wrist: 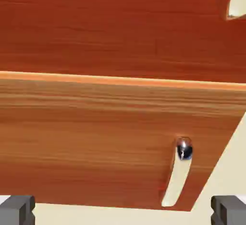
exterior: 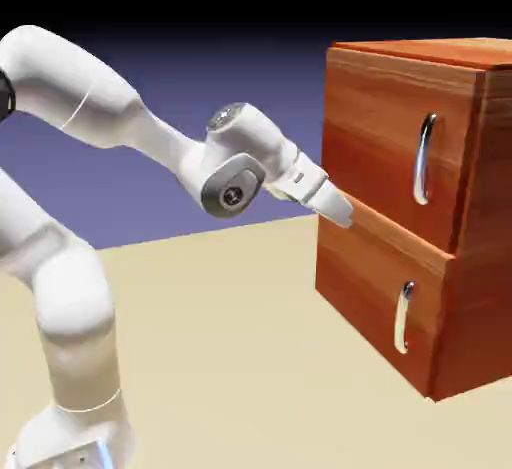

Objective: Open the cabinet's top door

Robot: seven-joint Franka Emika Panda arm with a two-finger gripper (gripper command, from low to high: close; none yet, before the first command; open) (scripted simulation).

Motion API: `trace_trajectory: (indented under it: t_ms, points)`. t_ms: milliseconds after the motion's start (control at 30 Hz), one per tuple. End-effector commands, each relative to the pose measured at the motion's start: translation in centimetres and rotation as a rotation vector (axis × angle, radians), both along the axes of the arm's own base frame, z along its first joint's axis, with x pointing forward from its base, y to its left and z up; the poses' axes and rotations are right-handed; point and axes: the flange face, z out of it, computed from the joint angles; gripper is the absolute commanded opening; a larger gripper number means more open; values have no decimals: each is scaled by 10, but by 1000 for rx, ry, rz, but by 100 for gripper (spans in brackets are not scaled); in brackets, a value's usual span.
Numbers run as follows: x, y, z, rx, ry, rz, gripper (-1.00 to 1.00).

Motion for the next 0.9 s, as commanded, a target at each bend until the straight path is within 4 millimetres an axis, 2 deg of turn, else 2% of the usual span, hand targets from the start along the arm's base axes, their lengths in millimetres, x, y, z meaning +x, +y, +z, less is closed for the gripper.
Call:
trace_trajectory:
  t_ms: [0, 433, 867]
  points:
    - [0, 3, 5, -2, -9, 6, 100]
    - [-4, 24, 57, -30, -130, 51, 100]
    - [-11, 20, 86, -47, -276, 47, 100]
